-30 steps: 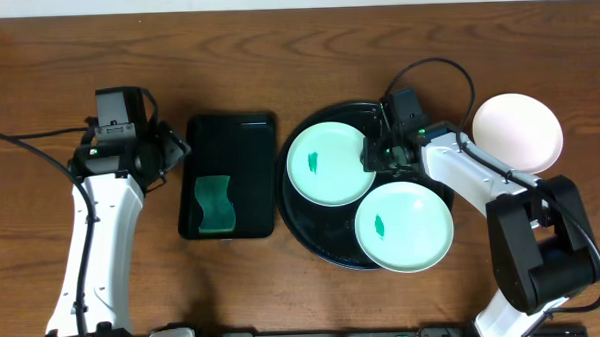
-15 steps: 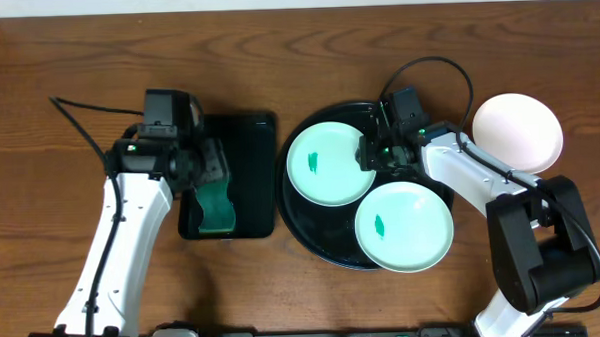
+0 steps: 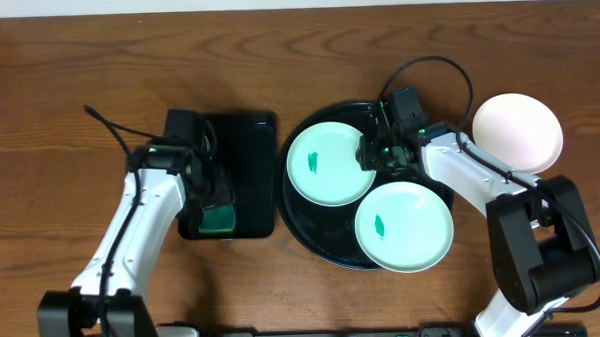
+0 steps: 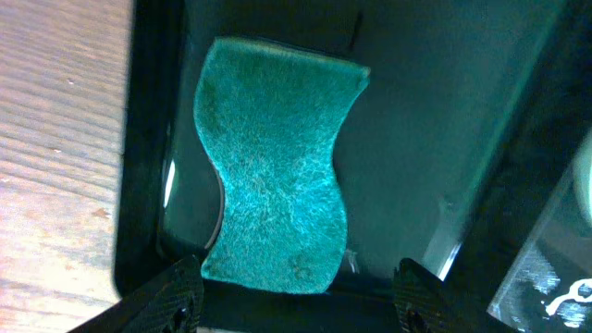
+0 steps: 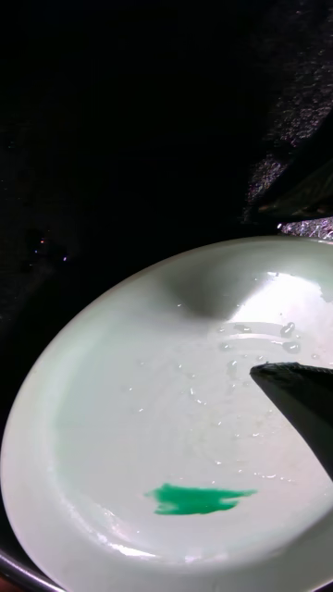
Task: Clean dirty plates on tray and stack at the side
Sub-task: 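Reach the left gripper into the black tray and grasp the green sponge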
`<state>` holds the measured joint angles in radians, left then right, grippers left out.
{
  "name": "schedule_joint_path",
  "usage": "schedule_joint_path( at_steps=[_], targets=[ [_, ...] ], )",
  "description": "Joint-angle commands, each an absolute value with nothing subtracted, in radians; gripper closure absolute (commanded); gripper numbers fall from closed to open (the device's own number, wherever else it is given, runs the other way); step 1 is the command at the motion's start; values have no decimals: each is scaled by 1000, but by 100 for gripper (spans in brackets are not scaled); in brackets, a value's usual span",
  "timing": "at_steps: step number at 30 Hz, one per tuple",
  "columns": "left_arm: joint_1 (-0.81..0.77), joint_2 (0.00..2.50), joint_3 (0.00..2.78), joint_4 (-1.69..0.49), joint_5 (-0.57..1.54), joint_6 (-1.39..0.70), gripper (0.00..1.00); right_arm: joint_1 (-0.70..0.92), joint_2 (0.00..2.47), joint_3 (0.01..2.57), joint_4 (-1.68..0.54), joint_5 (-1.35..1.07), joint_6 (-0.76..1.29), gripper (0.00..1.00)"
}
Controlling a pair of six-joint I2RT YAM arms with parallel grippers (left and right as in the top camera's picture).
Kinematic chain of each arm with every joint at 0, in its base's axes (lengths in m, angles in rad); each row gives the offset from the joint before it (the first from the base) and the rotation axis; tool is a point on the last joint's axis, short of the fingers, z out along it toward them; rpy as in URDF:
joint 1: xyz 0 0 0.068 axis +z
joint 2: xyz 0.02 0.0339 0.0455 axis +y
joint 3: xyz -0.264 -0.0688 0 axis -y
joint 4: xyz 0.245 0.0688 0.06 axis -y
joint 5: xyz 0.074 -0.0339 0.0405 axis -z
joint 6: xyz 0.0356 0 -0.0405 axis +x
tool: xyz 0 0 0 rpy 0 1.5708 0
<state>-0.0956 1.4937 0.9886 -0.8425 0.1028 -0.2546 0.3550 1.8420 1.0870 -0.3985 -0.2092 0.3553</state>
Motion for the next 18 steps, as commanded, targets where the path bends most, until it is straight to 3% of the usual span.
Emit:
schedule_joint_path(
  at_steps=[1, 18],
  targets=[
    [-97, 1521, 958, -810, 101, -248, 39, 368, 1842, 1083, -396, -214, 343, 54],
    [-97, 1680, 946, -709, 62, -249, 41, 368, 1842, 1083, -392, -214, 343, 54]
  ],
)
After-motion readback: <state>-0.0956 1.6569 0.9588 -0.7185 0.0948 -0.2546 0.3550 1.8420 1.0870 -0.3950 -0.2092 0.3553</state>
